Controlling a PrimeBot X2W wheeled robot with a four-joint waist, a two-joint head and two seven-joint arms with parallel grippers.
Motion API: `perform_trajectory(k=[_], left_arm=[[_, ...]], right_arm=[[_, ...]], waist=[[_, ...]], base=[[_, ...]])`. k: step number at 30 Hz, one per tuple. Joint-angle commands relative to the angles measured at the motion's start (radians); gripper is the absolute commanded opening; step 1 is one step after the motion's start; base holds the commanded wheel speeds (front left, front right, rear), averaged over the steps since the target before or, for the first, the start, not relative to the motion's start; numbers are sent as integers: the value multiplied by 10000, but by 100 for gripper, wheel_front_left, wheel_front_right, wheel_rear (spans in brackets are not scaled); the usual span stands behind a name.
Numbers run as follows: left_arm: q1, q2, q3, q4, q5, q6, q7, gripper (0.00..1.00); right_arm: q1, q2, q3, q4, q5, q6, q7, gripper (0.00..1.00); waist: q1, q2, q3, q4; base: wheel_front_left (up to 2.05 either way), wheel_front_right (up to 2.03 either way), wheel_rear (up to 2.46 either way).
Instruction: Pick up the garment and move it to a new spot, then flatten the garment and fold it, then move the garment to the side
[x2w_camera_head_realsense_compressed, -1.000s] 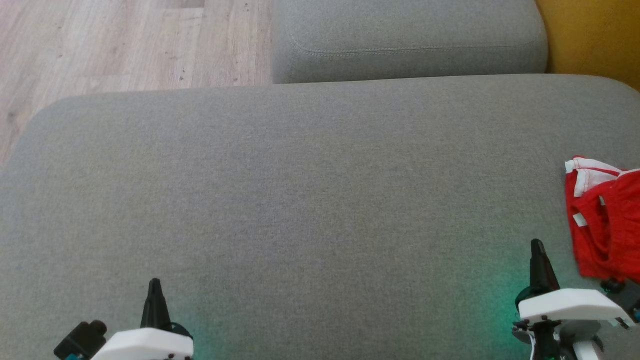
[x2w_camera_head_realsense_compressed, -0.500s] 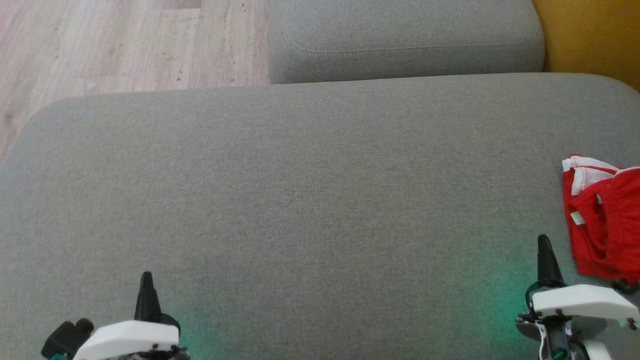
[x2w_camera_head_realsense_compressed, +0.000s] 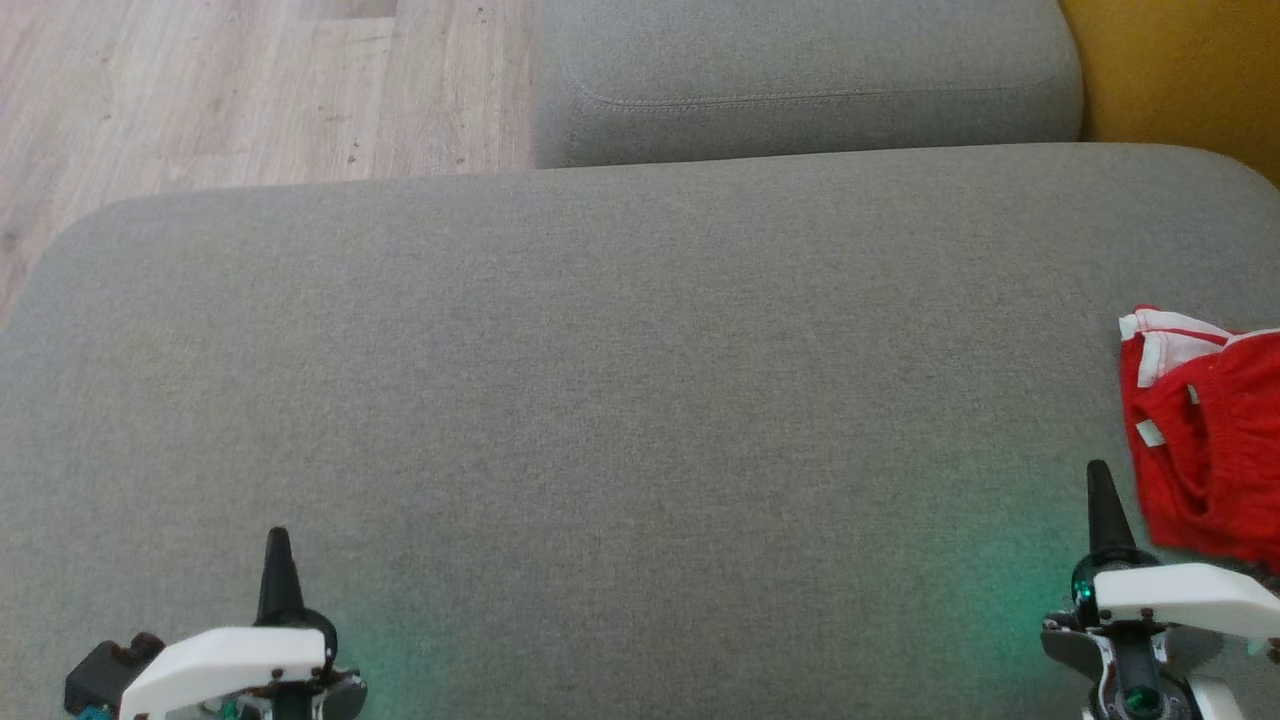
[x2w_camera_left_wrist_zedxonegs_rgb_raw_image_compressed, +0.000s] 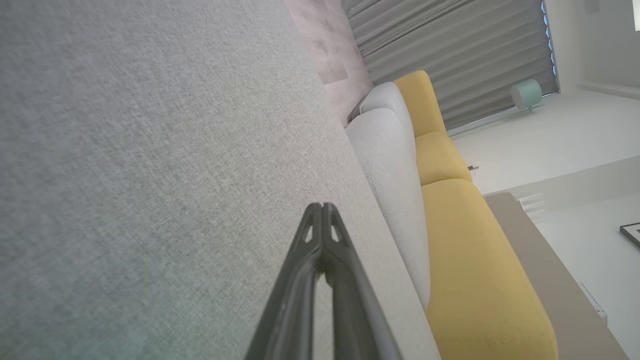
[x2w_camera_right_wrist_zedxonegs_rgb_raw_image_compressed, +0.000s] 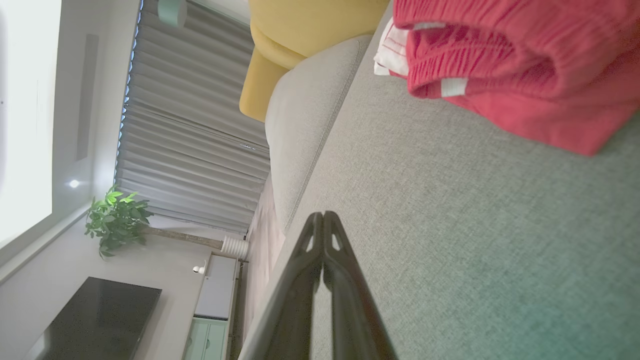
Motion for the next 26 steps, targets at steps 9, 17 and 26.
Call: perform_trajectory(k=[9,17,26], left_arm=[[-610,31,530,-460,-1230,-232,360,0],[-695,30,704,-546,-1998,-329,563,0],[-804,28,928,-657,-2990,-453,825,0]], right_arm=[[-627,-49,-2,-628,1342,26,373,0],[-649,-52,-74,-784,2161,28,574,0],[-677,-56,-168,-986,3218,30,832,0]], waist=[[0,0,2,-47],[0,0,3,-80],[0,0,5,-123]], base=[[0,0,0],[0,0,0],[0,0,0]])
